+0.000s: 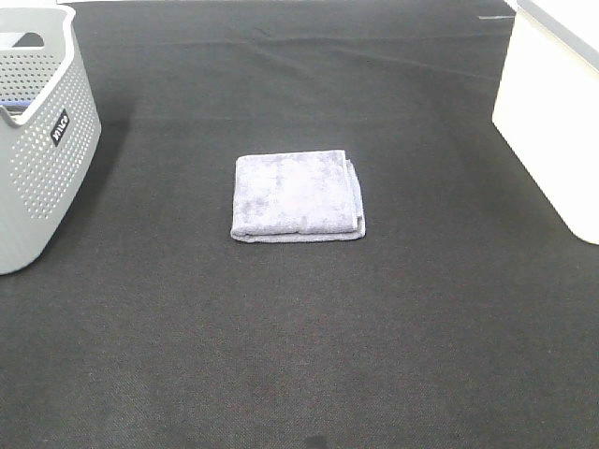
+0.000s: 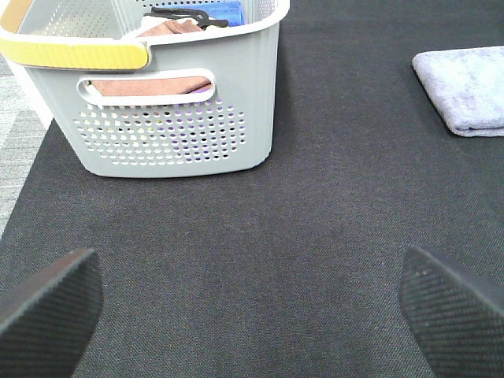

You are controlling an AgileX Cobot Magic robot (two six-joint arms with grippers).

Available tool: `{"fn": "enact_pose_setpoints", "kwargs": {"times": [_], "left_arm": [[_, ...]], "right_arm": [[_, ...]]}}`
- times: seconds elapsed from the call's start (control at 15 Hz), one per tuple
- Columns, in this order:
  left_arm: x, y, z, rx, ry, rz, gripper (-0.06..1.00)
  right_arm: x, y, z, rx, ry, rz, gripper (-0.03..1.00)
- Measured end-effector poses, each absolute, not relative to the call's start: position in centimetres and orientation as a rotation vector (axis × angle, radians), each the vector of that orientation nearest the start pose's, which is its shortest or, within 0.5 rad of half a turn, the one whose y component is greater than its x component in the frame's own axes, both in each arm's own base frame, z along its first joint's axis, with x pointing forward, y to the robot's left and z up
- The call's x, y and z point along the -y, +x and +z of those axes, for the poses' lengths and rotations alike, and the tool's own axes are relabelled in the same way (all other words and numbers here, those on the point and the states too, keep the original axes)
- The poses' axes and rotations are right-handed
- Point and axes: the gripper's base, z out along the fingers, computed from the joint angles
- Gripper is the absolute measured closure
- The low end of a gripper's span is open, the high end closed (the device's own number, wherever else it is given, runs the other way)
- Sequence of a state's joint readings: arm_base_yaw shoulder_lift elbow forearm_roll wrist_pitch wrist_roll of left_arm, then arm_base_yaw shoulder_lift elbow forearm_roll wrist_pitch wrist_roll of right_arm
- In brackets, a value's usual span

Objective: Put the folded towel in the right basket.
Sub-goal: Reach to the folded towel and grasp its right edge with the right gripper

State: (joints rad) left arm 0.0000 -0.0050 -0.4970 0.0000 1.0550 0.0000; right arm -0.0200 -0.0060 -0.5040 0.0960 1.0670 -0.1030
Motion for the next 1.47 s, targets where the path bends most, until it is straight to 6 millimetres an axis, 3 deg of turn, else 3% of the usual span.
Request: {"fn": "enact_pose_setpoints", "kwargs": {"times": [0.2, 0.4, 0.67, 1.07, 1.2, 1.47], "left_arm": [[0.0, -0.5, 27.7, -2.037, 0.000, 0.000, -0.03], [0.0, -0.5, 27.7, -2.037, 0.000, 0.000, -0.03], [0.0, -0.5, 27.7, -2.037, 0.000, 0.000, -0.03], [0.0, -0.5, 27.7, -2.037, 0.000, 0.000, -0.03], [0.0, -0.5, 27.7, -2.037, 0.000, 0.000, -0.03], [0.0, -0.5, 27.7, -2.037, 0.000, 0.000, -0.03]], "right_arm": [[-0.7, 0.2, 29.2, -2.011, -0.084, 0.036, 0.31], [-0.6, 3.8, 32.9, -1.985, -0.068, 0.037, 0.31], [-0.7, 9.6, 36.3, -2.067, -0.049, 0.088, 0.31], [-1.8, 21.1, 38.9, -2.275, -0.080, 0.282, 0.31], [-2.1, 25.9, 38.7, -2.366, -0.133, 0.337, 0.31], [-3.2, 33.5, 36.9, -2.484, -0.200, 0.443, 0.31]]}}
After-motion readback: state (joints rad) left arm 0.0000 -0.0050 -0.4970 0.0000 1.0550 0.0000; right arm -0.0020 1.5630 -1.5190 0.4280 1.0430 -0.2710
